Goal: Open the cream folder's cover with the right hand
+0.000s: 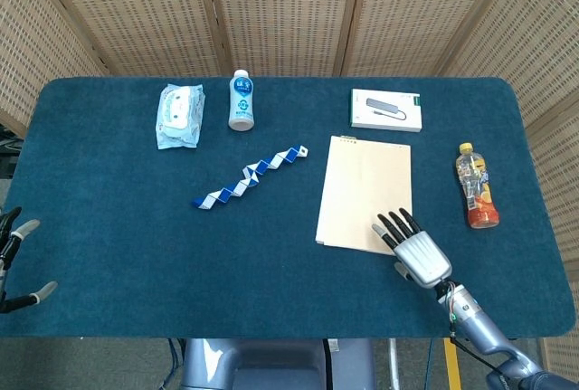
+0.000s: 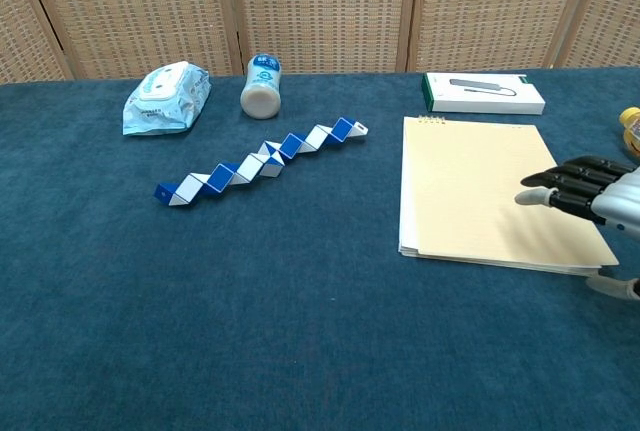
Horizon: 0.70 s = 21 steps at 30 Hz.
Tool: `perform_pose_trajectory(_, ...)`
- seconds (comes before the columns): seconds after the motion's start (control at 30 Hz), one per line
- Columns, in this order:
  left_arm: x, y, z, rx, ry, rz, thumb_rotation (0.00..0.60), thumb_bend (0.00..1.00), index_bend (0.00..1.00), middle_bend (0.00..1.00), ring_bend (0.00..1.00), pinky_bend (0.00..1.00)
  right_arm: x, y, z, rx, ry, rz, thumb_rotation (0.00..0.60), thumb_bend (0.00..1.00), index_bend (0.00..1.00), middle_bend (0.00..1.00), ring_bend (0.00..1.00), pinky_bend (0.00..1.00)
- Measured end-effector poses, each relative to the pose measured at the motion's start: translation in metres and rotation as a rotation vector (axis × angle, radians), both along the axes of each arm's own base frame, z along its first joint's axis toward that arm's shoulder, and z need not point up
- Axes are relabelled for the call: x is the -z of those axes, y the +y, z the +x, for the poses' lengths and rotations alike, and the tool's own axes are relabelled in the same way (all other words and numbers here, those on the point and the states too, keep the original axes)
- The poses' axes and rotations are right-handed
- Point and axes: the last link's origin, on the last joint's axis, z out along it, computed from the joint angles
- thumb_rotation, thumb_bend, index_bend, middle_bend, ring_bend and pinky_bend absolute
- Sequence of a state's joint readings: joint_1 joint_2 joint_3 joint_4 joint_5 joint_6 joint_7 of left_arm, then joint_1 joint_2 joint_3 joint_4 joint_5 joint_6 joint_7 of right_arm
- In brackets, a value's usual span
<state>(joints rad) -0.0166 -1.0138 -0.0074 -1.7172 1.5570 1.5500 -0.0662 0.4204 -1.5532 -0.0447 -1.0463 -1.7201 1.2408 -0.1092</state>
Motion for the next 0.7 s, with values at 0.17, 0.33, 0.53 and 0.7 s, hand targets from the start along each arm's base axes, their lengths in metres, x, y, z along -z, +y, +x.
perform_pose_trajectory(0.17, 0.0003, 0.0003, -0.0002, 0.000, 0.001, -0.003, 0.600, 0.00, 0.00, 0.00, 0.00, 0.00, 0.0007, -0.0031, -0.0018, 0.009, 0.012, -0.005, 0.600, 0.34, 0.10, 0.06, 0.00, 0.00)
perform_pose_trajectory(0.33, 0.0004, 0.0002, -0.0001, 0.000, 0.001, -0.001, 0.600, 0.00, 0.00, 0.00, 0.00, 0.00, 0.0020, -0.0048, -0.0033, 0.014, 0.020, -0.007, 0.600, 0.34, 0.10, 0.06, 0.00, 0.00)
perform_pose_trajectory(0.53, 0.0010, 0.0002, 0.0000, -0.001, 0.003, -0.003, 0.600, 0.00, 0.00, 0.00, 0.00, 0.00, 0.0038, -0.0077, -0.0038, 0.027, 0.019, -0.012, 0.600, 0.34, 0.10, 0.06, 0.00, 0.00)
perform_pose_trajectory(0.7, 0.0015, 0.0009, -0.0001, -0.003, 0.004, -0.003, 0.600, 0.00, 0.00, 0.00, 0.00, 0.00, 0.0062, -0.0105, -0.0044, 0.038, 0.022, -0.012, 0.600, 0.34, 0.10, 0.06, 0.00, 0.00)
